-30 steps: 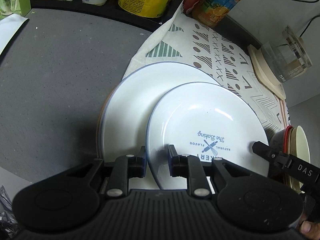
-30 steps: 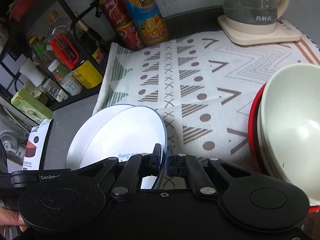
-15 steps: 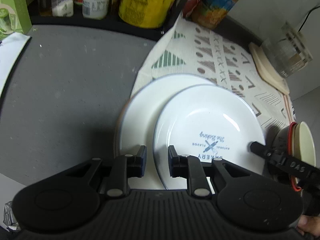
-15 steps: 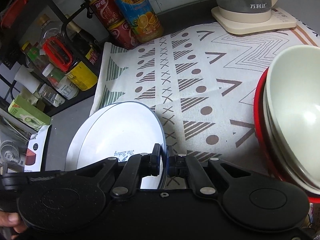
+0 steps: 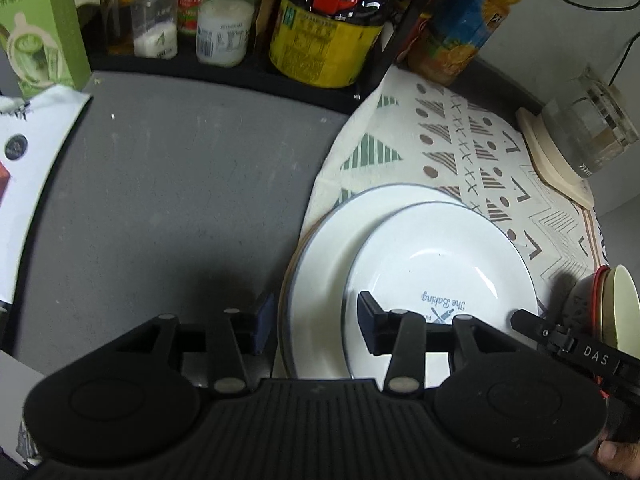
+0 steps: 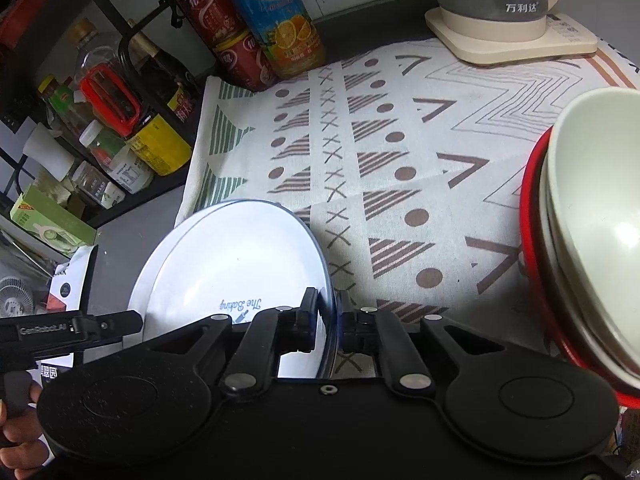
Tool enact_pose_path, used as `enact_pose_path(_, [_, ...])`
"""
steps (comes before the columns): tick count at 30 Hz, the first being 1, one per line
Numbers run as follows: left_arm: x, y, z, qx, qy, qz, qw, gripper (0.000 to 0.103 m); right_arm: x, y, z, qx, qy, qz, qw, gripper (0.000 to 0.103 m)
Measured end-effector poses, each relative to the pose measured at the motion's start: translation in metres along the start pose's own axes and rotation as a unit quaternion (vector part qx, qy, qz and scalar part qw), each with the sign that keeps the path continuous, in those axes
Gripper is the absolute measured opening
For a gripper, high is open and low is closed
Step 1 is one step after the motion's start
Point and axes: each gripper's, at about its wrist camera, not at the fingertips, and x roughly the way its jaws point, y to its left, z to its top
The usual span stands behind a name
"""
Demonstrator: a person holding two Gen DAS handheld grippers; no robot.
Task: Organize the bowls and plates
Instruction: 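Carry the 'Bakery' plate and lower it onto the 'Sweet' plate, then open the right gripper and withdraw from the plate stack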
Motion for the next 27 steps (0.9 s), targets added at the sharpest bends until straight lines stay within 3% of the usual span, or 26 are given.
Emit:
enact_pose_path(10, [0.011,0.013,-0.003,-0.028,0.012,-0.017,0.9994,0.042,0.008,0.003,-0.003,-0.005,0.012,-0.006,1.000,0.014])
enact_pose_path(13, [0.010,0.010,-0.003,-0.016,0.008,-0.014,0.9997,0.037,0.009,0.003,-0.004,-0.003,0.014,-0.004,1.000,0.016])
enact_pose_path(27, [0.008,-0.001,0.001,0.016,0.018,0.018,0.9996,0.033,0.009,0.005,-0.005,0.002,0.031,-0.001,1.000,0.020])
